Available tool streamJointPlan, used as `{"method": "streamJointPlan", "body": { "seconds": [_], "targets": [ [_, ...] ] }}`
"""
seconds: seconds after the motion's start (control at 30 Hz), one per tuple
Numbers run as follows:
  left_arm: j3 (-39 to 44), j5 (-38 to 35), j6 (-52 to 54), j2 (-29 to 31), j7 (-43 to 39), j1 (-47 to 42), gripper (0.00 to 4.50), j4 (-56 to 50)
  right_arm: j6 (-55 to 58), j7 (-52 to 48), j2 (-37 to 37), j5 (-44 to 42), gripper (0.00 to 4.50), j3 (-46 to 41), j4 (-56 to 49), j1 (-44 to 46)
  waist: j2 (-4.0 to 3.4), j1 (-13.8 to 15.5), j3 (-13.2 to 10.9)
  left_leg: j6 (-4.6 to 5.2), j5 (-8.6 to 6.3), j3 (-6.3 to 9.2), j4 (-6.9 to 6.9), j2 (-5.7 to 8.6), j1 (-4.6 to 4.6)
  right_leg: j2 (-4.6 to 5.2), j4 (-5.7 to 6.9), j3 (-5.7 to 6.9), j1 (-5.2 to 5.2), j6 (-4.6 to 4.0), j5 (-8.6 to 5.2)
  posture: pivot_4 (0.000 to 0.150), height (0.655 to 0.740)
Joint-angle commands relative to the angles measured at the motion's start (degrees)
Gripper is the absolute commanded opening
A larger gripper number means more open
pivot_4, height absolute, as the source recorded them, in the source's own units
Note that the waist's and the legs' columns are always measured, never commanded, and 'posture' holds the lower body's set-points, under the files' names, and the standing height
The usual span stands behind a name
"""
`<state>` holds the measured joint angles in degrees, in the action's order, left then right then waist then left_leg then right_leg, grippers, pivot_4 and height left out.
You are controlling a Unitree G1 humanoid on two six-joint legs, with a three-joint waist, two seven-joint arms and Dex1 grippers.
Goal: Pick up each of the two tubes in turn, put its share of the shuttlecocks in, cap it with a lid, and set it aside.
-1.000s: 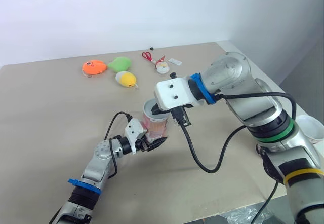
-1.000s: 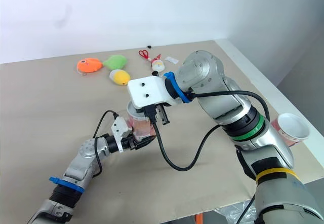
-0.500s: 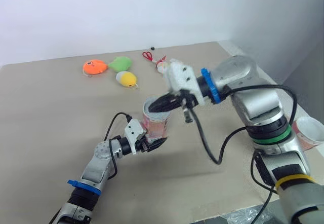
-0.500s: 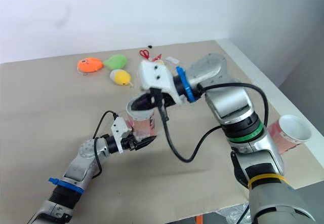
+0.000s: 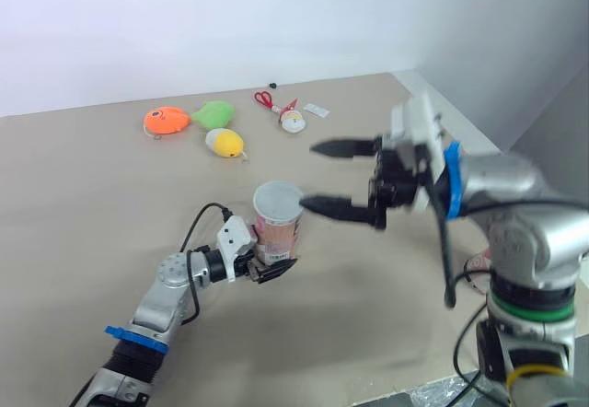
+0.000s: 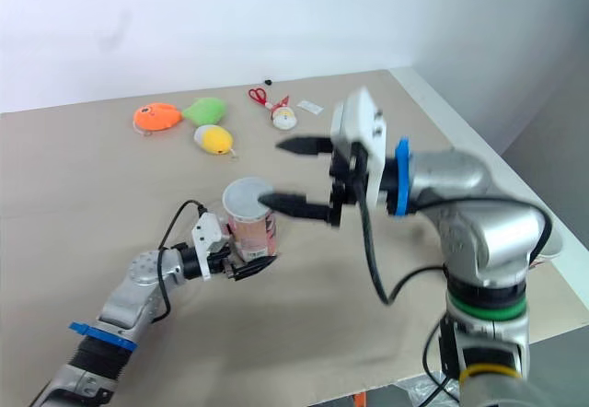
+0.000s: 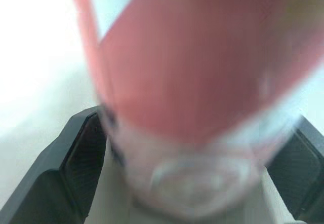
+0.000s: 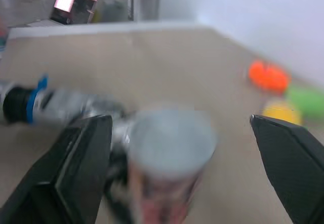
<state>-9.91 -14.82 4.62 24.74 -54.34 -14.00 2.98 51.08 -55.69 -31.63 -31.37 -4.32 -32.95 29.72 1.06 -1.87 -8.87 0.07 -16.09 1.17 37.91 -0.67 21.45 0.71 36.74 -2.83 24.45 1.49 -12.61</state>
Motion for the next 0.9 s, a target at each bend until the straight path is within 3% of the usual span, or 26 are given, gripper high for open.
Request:
{"method": "streamJointPlan", "body": {
  "seconds": [0.03, 0.2, 0.37, 0.8, 0.9],
  "targets": [
    [3.50, -2.34, 1.22, 4.97, -4.60, 0.70, 4.50, 0.47, -6.42, 3.82, 0.40, 2.77, 4.42, 3.08, -3.78, -5.62, 0.03, -0.23, -0.04, 0.00, 0.00, 0.00, -0.04, -0.04, -0.02, -0.05, 0.00, 0.00, 0.01, -0.03, -0.02, 0.150, 0.7400],
    [4.27, -8.96, 9.12, 11.99, -13.85, -0.36, 4.50, -4.74, -18.71, 8.11, 4.34, 9.21, 4.42, 8.24, 1.28, -15.52, 0.28, -0.54, -0.35, -0.01, 0.00, 0.03, -0.14, -0.13, -0.02, -0.21, 0.01, 0.12, 0.05, -0.17, -0.10, 0.150, 0.7400],
    [1.94, -9.25, 12.85, 10.71, -13.37, -3.44, 4.50, -8.47, -33.85, 9.35, 7.50, 17.61, 4.42, 14.84, 15.44, -18.91, 0.44, -0.47, -0.74, -0.04, 0.00, 0.00, -0.12, 0.01, 0.01, 0.04, -0.01, 0.08, 0.01, -0.04, -0.12, 0.150, 0.7400],
    [0.54, -7.19, 13.63, 8.02, -11.64, -4.60, 4.50, -8.40, -39.77, 9.36, 12.81, 19.91, 4.42, 19.07, 24.68, -14.84, 0.44, -0.51, -0.98, -0.20, -0.08, -0.02, -0.08, 0.07, 0.05, 0.14, 0.00, -0.02, 0.05, -0.06, -0.11, 0.150, 0.7400],
    [0.86, -6.78, 13.09, 8.23, -11.64, -4.51, 4.50, -7.82, -40.15, 9.57, 12.93, 19.84, 3.61, 18.90, 24.94, -15.11, 0.44, -0.49, -0.98, -0.20, -0.09, -0.02, -0.06, 0.08, 0.05, 0.14, 0.02, -0.02, 0.04, -0.07, -0.10, 0.150, 0.7400]
  ]
}}
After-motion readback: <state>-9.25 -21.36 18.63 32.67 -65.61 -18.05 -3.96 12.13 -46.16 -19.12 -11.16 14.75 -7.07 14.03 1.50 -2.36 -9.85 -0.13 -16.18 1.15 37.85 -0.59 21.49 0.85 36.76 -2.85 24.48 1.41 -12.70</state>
